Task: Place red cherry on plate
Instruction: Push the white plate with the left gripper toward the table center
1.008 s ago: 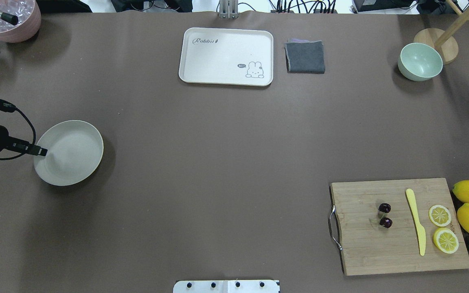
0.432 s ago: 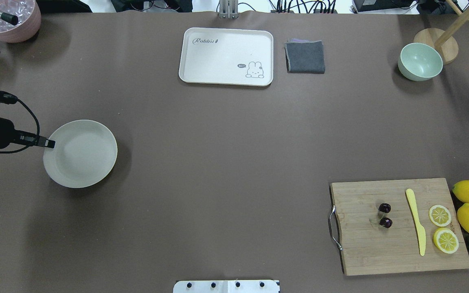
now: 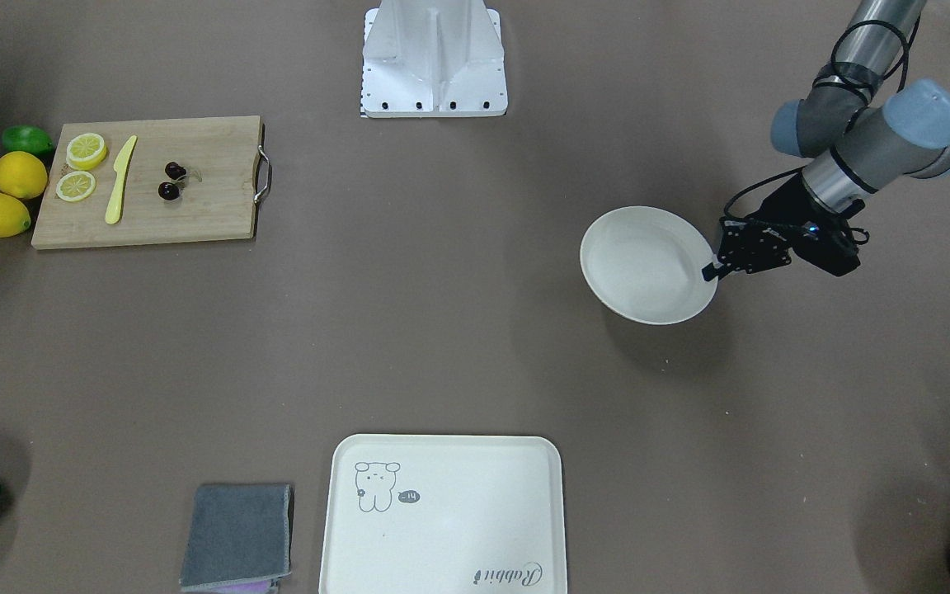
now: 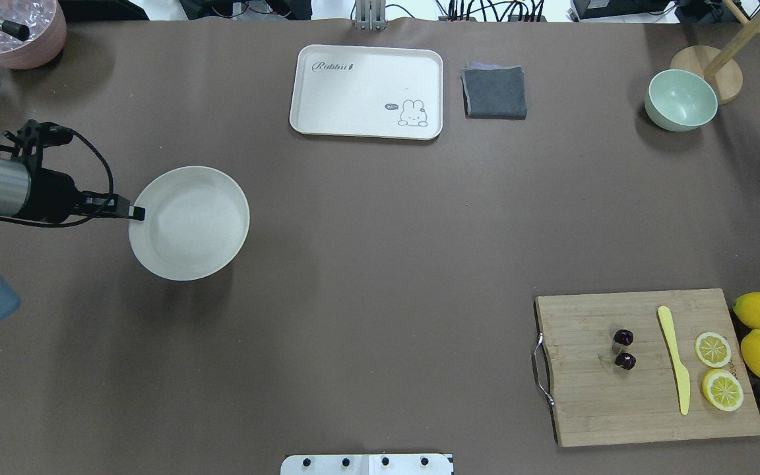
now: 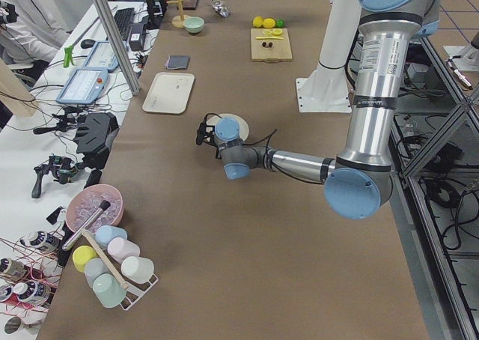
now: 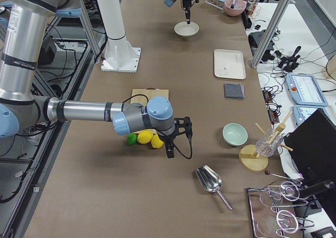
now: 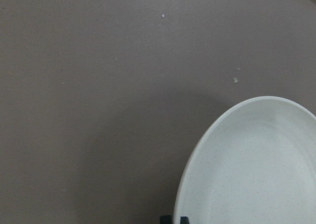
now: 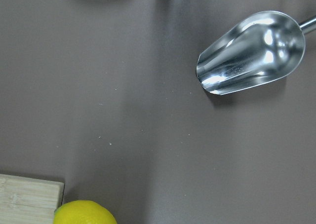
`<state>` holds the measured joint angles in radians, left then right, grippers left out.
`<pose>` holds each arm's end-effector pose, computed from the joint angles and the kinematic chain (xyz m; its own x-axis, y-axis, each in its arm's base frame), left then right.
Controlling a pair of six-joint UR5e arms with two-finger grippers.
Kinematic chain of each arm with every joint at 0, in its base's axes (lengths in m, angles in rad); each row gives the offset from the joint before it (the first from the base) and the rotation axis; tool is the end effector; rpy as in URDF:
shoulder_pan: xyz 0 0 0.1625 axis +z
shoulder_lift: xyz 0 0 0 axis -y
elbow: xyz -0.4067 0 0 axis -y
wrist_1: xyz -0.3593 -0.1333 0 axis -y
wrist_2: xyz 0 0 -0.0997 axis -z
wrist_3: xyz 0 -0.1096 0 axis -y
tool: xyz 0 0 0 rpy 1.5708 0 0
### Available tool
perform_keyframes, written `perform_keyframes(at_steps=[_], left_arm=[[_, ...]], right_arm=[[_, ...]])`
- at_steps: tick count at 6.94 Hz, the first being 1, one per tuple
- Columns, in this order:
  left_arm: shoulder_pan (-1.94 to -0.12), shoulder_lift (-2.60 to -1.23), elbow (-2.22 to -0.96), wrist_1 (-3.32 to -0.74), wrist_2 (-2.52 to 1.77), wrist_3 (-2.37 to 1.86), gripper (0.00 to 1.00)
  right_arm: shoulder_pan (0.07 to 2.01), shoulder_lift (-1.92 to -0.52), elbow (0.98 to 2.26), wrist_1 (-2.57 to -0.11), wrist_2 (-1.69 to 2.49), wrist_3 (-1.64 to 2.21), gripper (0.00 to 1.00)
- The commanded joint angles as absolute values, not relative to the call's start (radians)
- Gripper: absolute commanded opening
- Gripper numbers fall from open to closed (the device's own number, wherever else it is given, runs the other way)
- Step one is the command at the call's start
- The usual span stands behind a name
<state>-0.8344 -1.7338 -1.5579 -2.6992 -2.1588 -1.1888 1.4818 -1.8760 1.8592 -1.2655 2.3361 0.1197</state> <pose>0.3072 -0.4468 0.4409 0.2764 0.1569 -0.9481 0.1689 0.9633 0.2087 0.0256 -0.3588 0.6038 0.7060 -0.1445 0.6933 0.0009 0.9791 0.2032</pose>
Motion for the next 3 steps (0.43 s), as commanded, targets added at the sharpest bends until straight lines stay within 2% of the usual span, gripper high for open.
perform_keyframes(at_steps=[1,3], left_arm=[[-0.657,-1.865,-1.583,-2.621,-1.946,-1.368,0.00],[-0.541,-2.026,-1.579,-2.374,-1.832,-1.373,0.00]], right_arm=[[1.482,-1.875,1.859,-1.266,2.335,0.120,1.00],[1.482,-1.875,1.859,-1.266,2.336,0.120,1.00]])
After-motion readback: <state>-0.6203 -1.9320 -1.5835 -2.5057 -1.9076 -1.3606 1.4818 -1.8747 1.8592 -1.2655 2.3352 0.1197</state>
